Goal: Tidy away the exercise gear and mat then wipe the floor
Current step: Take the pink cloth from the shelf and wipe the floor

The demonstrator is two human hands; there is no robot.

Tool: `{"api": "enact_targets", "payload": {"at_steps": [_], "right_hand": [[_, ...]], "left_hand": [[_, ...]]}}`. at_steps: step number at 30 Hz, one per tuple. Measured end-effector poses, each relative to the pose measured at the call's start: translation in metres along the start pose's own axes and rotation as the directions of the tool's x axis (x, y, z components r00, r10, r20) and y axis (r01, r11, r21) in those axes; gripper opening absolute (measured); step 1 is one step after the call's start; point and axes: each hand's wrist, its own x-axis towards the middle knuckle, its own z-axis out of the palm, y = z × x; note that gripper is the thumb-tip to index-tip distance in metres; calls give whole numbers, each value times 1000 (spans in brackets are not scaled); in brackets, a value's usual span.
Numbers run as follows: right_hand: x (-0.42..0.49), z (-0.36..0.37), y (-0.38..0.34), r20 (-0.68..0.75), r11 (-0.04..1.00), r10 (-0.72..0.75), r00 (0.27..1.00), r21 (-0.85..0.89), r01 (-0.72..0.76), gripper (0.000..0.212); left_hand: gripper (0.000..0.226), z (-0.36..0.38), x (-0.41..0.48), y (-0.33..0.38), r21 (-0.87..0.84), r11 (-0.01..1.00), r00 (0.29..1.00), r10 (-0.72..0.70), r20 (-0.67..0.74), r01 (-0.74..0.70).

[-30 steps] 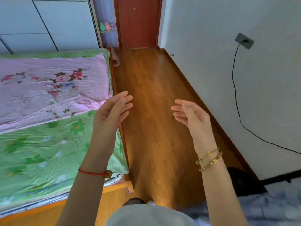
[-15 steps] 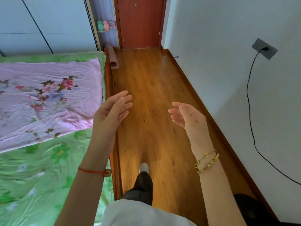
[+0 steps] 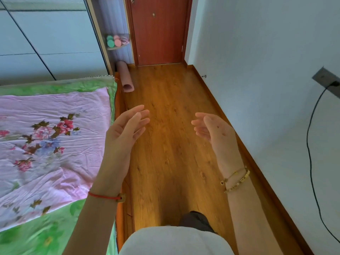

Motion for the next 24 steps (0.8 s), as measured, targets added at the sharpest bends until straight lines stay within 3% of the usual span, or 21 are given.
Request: {"api": "enact_targets", "payload": {"at_steps": [24], "right_hand": [[516, 161, -7, 278, 998, -61, 959, -6, 65, 27]], "left_hand": [[25, 25, 475, -16, -16, 1000, 956, 16, -293, -22]]}}
